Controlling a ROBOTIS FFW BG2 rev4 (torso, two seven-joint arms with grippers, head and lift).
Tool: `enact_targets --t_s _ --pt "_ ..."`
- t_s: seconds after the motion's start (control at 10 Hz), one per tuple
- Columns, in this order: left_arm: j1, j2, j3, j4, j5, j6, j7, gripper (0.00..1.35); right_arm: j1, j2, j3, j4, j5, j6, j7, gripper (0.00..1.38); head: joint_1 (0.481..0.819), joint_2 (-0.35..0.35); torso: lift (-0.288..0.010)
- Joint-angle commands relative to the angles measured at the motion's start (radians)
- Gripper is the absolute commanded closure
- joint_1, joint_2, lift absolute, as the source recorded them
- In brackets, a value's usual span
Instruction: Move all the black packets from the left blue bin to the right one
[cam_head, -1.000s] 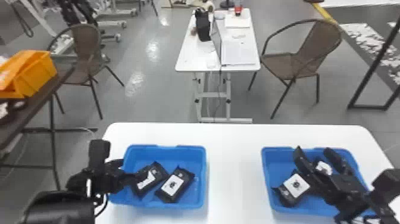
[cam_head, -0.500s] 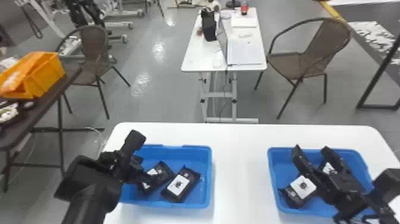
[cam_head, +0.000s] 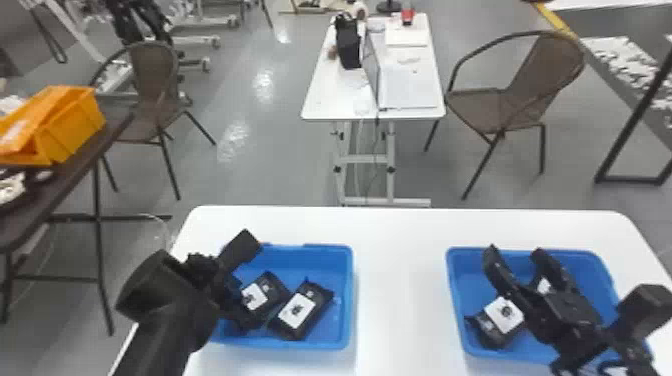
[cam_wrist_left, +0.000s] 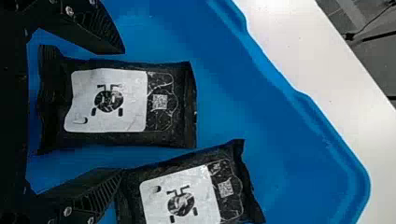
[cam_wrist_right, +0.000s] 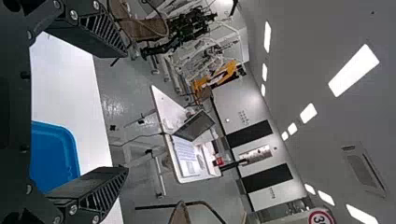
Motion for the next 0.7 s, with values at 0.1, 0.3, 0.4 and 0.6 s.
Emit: enact_targets --t_s 0.1,0.3,0.4,0.6 --pt "-0.019 -0.010 -0.011 0.059 -0.079 0.040 0.011 0.36 -0.001 0.001 0.000 0.011 -0.019 0.000 0.005 0.16 0.695 0.132 0.000" --pt "-0.027 -0.019 -0.019 0.063 -0.111 0.075 0.025 0.78 -0.002 0.001 0.002 0.019 -0.026 0.000 0.009 0.16 0.695 0.142 0.000" --pt "-0.034 -0.019 -0.024 0.063 -0.127 0.094 0.014 0.81 -0.001 0.001 0.003 0.023 -0.031 0.000 0.009 0.16 0.695 0.145 0.000" --pt "-0.037 -0.004 -0.019 0.060 -0.127 0.049 -0.037 0.81 -0.001 0.001 0.005 0.028 -0.042 0.000 0.009 0.16 0.695 0.152 0.000"
